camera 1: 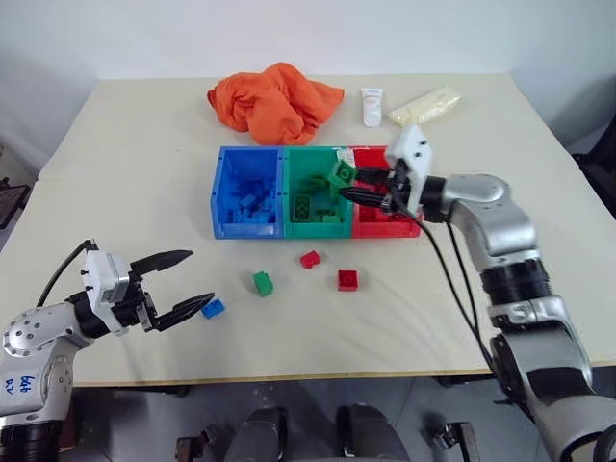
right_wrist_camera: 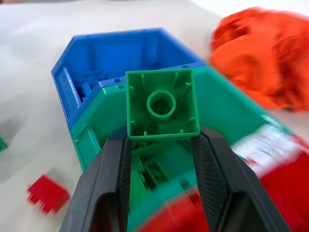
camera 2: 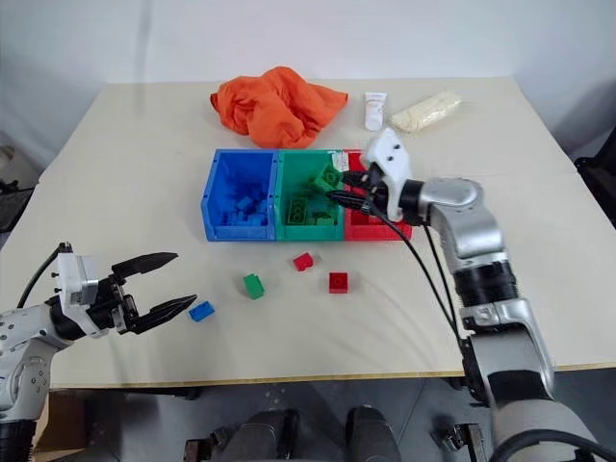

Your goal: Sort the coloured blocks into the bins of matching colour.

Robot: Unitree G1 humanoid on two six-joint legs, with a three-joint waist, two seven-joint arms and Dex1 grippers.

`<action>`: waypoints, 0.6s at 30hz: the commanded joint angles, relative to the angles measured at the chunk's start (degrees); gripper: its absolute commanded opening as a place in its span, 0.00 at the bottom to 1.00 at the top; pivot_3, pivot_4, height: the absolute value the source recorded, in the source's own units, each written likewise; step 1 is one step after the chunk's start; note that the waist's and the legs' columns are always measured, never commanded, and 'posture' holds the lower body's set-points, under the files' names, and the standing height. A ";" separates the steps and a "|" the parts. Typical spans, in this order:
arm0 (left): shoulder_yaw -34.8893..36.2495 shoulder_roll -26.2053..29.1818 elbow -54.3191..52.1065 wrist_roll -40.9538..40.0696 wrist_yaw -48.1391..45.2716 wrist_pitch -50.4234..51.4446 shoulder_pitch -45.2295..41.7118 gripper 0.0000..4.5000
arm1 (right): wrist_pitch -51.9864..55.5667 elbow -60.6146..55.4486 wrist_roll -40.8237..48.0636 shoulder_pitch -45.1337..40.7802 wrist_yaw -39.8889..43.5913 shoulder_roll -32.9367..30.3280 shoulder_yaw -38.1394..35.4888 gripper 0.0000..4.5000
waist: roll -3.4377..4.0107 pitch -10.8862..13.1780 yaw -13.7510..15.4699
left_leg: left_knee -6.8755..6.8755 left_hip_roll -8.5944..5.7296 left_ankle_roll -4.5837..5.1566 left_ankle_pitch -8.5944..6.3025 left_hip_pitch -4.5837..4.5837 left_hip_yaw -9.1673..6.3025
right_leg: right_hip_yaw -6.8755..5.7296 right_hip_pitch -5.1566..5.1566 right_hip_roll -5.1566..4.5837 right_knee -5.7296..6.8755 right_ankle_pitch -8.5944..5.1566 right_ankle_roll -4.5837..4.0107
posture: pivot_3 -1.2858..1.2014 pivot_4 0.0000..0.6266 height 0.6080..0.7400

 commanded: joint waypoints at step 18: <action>-2.59 -0.51 5.69 0.58 -1.93 -3.26 -4.95 1.00 | -3.03 -15.69 4.66 8.82 10.54 -7.66 -5.06 0.99 | -0.02 -0.01 0.60 | 0.06 0.02 -0.04 -0.02 0.00 -0.10 | -0.06 -0.03 0.01 0.12 0.00 0.00 | 0.52 0.24 1.00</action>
